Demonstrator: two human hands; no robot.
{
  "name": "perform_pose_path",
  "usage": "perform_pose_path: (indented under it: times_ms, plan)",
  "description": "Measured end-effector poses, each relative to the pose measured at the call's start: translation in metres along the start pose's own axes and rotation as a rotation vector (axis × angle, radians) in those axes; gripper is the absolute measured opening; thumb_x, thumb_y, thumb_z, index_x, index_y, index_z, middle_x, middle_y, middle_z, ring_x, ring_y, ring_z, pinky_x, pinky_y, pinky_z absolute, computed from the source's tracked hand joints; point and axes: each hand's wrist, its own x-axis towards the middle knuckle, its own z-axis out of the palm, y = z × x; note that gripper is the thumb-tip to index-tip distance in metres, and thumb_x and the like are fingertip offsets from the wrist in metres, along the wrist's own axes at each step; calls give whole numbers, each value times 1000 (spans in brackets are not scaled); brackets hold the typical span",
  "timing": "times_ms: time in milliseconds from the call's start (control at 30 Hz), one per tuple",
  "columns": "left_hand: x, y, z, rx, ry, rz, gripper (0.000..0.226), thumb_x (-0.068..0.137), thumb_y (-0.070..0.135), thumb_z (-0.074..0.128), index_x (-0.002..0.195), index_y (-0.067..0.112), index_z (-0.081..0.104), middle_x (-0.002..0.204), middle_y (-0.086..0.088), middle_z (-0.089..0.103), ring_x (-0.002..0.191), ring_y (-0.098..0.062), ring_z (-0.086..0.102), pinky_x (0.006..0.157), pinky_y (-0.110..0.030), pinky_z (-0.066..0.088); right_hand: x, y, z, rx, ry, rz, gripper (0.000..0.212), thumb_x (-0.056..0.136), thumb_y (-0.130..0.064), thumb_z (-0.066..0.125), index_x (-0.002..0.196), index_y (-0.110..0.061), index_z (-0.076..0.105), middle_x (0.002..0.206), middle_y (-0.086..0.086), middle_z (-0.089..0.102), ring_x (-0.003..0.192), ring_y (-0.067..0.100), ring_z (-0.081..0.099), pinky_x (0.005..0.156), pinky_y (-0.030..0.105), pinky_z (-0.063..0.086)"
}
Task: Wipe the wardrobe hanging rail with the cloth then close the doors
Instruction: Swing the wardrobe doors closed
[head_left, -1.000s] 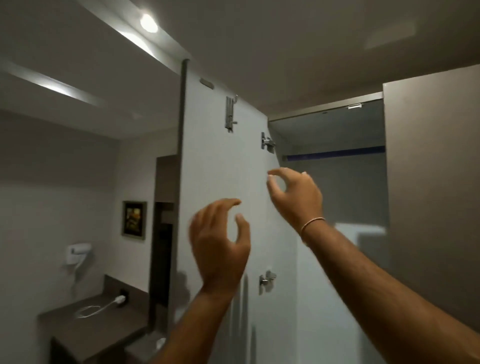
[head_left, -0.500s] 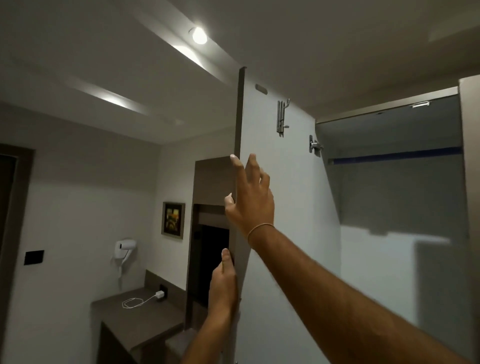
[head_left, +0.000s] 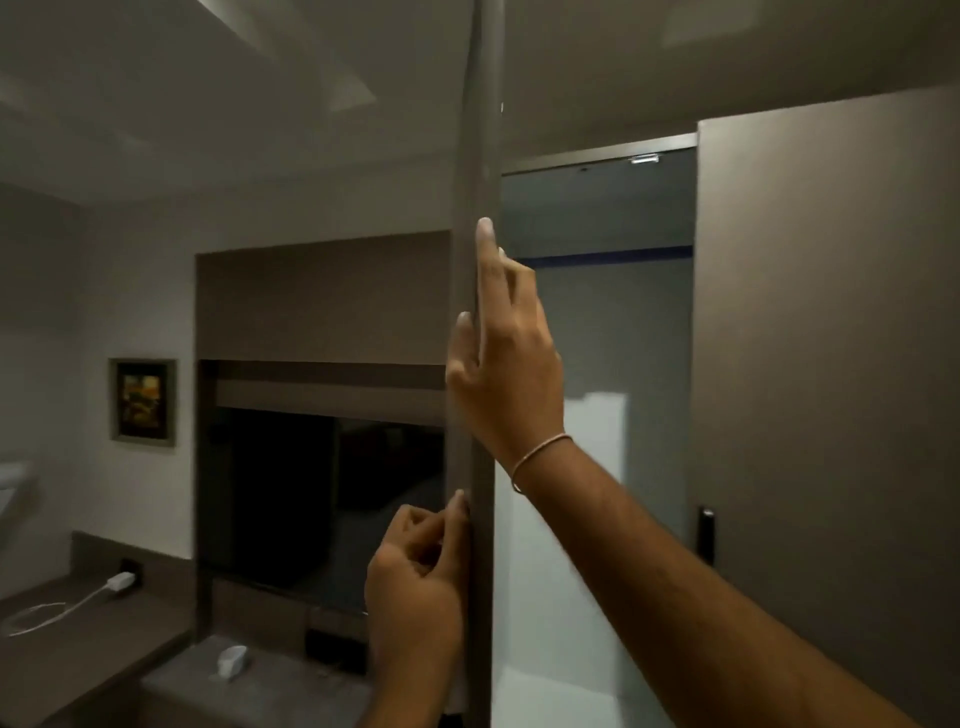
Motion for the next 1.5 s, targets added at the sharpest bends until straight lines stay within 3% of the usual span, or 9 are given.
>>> perform_pose_path:
  times_ms: [167, 300, 367, 433, 567, 700, 833, 1000, 1500]
  plan:
    - [-22, -20, 91, -6, -86, 24, 24, 91, 47, 77, 80, 26, 75, 82, 2, 66, 70, -14, 70, 59, -34, 56, -7, 84, -52, -133, 18, 129, 75, 104, -8, 54, 170, -17, 20, 113, 6, 58, 87, 18, 58, 74, 38, 61]
    - [-32, -42, 165, 281, -140, 205, 17, 96, 39, 76, 89, 23, 77, 92, 14, 55, 79, -11, 63, 60, -29, 51, -4, 146, -88, -276, -107, 260, 74, 110, -20, 53, 172, -27, 11, 124, 5, 65, 104, 20, 65, 92, 43, 61]
    - [-32, -55, 196, 301, -146, 162, 15, 99, 32, 75, 89, 21, 76, 91, 10, 55, 74, -14, 61, 60, -41, 52, 1, 170, -101, -354, -172, 314, 77, 110, -24, 55, 171, -31, 9, 127, 5, 68, 113, 24, 66, 102, 49, 56]
    - [-27, -67, 219, 253, -121, 84, 16, 100, 21, 74, 84, 18, 72, 86, 10, 55, 66, -13, 58, 54, -33, 47, 7, 184, -105, -420, -233, 352, 80, 108, -29, 58, 171, -34, 8, 127, 4, 68, 119, 26, 64, 111, 57, 48]
    - [-18, -86, 246, -82, -129, -95, 25, 105, 25, 67, 83, 15, 62, 76, 15, 63, 63, -12, 64, 50, -24, 48, 17, 205, -106, -536, -299, 413, 82, 104, -38, 63, 168, -37, 11, 157, 2, 46, 150, 27, 39, 122, 75, 18]
    - [-11, -104, 258, 153, -186, 78, 14, 103, 19, 69, 112, 23, 79, 83, 9, 51, 68, -15, 57, 51, -21, 44, 21, 221, -105, -633, -346, 501, 80, 104, -42, 62, 166, -43, 11, 175, 6, 15, 163, 38, 9, 118, 83, 11]
    - [-6, -110, 266, 392, -260, 160, 51, 104, 23, 66, 148, 47, 57, 90, 2, 64, 71, -15, 61, 56, -28, 51, 25, 235, -99, -678, -395, 538, 81, 106, -42, 59, 168, -41, 8, 178, 9, 2, 163, 46, -1, 117, 86, 9]
    - [-4, -122, 279, 612, -309, 127, 75, 107, 20, 59, 159, 61, 24, 93, -3, 75, 82, -18, 71, 73, -39, 62, 29, 253, -93, -683, -428, 575, 82, 106, -42, 60, 168, -42, 6, 178, 11, -1, 162, 50, -4, 115, 87, 8]
    - [12, -138, 297, 603, -340, 145, 76, 107, 46, 55, 159, 66, 4, 81, 1, 69, 70, -14, 65, 63, -36, 58, -2, 288, -91, -859, -405, 438, 85, 103, -40, 66, 169, -39, 13, 178, 6, 4, 164, 39, 3, 118, 79, 27]
